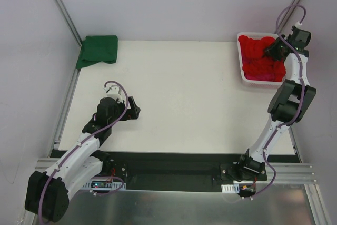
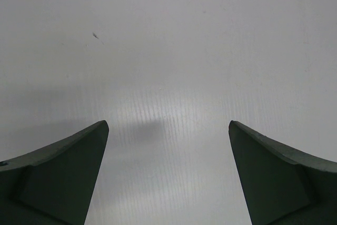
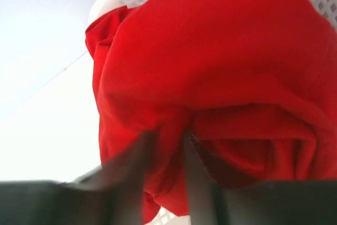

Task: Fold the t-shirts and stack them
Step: Grab crumpled tshirt from bin with the right arm, then move the tshirt to the center of the board

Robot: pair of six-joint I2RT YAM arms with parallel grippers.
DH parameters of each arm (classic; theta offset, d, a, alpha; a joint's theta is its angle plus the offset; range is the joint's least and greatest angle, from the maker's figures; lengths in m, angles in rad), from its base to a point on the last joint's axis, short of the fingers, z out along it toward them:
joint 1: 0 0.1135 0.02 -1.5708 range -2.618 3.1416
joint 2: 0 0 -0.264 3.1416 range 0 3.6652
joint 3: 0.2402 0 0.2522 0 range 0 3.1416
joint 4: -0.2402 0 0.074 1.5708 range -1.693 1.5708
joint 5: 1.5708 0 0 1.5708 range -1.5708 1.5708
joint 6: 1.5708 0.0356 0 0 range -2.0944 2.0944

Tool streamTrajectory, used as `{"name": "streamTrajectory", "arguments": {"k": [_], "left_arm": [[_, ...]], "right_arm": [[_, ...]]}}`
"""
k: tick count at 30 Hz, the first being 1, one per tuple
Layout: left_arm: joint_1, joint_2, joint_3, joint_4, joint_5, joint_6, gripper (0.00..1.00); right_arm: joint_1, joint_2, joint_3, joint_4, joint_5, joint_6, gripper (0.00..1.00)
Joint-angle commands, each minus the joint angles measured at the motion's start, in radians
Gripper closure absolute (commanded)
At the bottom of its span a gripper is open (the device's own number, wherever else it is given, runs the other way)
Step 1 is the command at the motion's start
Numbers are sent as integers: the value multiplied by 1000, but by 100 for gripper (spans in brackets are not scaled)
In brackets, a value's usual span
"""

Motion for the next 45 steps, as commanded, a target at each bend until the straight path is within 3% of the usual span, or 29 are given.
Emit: {"name": "streamTrajectory", "arguments": {"k": [1,2,5,13,22,31,40,45], "left_arm": [[-3,2,2,26,3,9,1],[-3,4,2,27,3,8,1],[-3,2,1,27,0,9,1],[-3,-2,10,27,17,6,1],[-3,-4,30,33,60,-3,1],[-3,-27,16,46,83,-32,1],[-3,-55,-12,53,106,-61,1],[-3,-49,-15,58,107,-73,1]], "right_arm": [[2,-16,1,38,-27,-10,80],[2,-17,0,36,-29,-10,88],[2,-25,-12,36,-30,-8,98],[6,-173,-92,88,-46,31,98],[28,-565,-252,78,-84,91,98],[231,-763,-22,-306,-79,-31,98],[403,-884,47,-332,-245,-36,98],[432,-913,37,-266,-458,22,98]]}}
